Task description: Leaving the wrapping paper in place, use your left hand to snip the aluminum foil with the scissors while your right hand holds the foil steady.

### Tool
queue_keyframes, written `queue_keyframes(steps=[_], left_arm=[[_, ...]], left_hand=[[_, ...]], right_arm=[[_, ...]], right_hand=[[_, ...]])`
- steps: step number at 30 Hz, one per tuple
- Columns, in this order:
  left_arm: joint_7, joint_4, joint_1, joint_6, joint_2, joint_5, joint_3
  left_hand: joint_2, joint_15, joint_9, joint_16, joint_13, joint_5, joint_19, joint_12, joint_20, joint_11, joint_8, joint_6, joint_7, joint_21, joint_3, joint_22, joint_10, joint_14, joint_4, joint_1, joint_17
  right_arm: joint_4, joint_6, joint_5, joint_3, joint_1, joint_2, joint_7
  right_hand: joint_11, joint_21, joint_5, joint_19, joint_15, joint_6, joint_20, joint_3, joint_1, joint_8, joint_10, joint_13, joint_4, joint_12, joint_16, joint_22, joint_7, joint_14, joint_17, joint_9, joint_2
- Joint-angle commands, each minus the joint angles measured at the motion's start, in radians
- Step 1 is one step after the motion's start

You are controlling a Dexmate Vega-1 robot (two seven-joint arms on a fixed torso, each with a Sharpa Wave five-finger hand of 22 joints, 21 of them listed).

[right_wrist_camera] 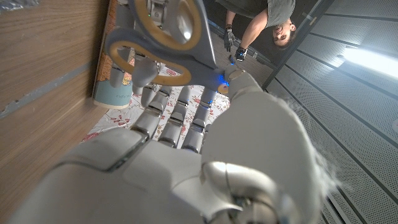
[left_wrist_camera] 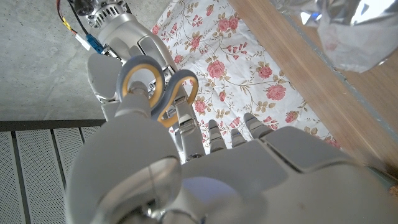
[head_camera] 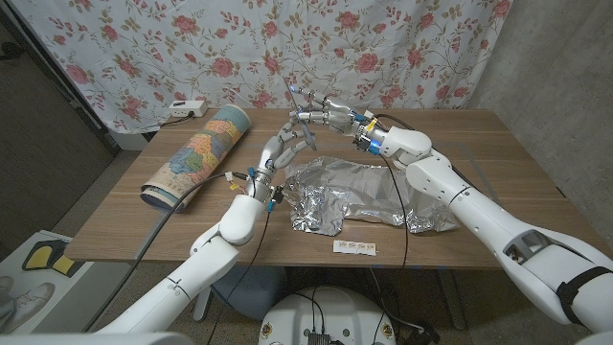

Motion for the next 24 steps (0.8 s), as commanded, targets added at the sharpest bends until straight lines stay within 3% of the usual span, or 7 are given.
queue_keyframes(steps=[1,10,13,19,24], left_arm=[[-0.002,0.012,0.006,-0.026,-0.005,0.005,0.005],[-0.022,0.031,0.002,-0.043,-0.012,-0.019,0.007],[-0.025,0.025,0.000,-0.032,-0.010,-0.017,0.008],[-0.016,0.028,0.001,-0.031,-0.018,-0.017,0.009],[-0.010,0.030,0.002,-0.034,-0.022,-0.014,0.009]], left_hand=[[0.001,-0.001,0.002,0.006,0.004,0.000,0.006,0.005,0.004,-0.003,-0.008,-0.003,-0.005,0.002,0.011,0.003,0.007,0.000,-0.001,0.014,0.000],[0.000,0.002,0.002,0.003,0.004,0.000,0.002,-0.004,0.009,0.009,-0.033,-0.052,-0.020,0.000,0.012,0.003,-0.015,-0.006,0.000,0.019,0.000],[0.023,0.012,0.002,0.003,0.005,0.007,0.001,-0.006,0.020,0.016,-0.045,-0.085,-0.020,0.000,0.030,0.003,-0.020,-0.008,-0.005,0.044,0.000],[0.033,0.009,0.003,0.003,0.005,0.011,0.000,-0.005,0.016,0.012,-0.036,-0.069,-0.011,0.000,0.040,0.003,-0.018,-0.009,-0.009,0.061,0.000],[0.035,0.004,0.004,0.005,0.005,0.013,0.009,0.002,0.009,0.003,-0.014,-0.009,-0.006,0.003,0.048,0.003,0.000,-0.001,-0.012,0.077,0.000]], right_arm=[[-0.002,0.008,-0.014,0.000,-0.006,-0.004,-0.013],[-0.010,-0.004,0.001,0.000,-0.013,0.000,-0.017],[-0.017,-0.015,-0.001,-0.005,-0.015,-0.004,-0.018],[-0.026,-0.014,0.003,-0.004,-0.019,-0.006,-0.015],[-0.034,-0.019,0.004,-0.006,-0.022,-0.006,-0.018]], right_hand=[[-0.090,-0.006,0.008,-0.005,-0.189,0.007,-0.004,-0.006,0.003,0.000,0.095,0.003,-0.002,0.007,-0.003,0.003,-0.004,0.005,0.002,0.001,0.010],[-0.091,-0.008,0.009,-0.012,-0.189,0.010,-0.006,-0.006,0.003,0.001,0.096,0.003,-0.001,0.009,-0.004,0.003,-0.005,0.005,0.004,0.001,0.011],[-0.091,-0.007,0.009,-0.012,-0.189,0.010,-0.006,-0.006,0.003,0.001,0.096,0.002,-0.001,0.009,-0.005,0.003,-0.004,0.005,0.004,0.001,0.011],[-0.091,-0.007,0.010,-0.013,-0.189,0.010,-0.007,-0.006,0.005,0.000,0.096,0.001,-0.002,0.009,-0.005,0.003,-0.005,0.006,0.005,0.001,0.012],[-0.091,-0.006,0.011,-0.013,-0.189,0.012,-0.005,-0.007,0.005,0.001,0.098,0.001,-0.002,0.010,-0.007,0.003,-0.004,0.007,0.007,0.001,0.010]])
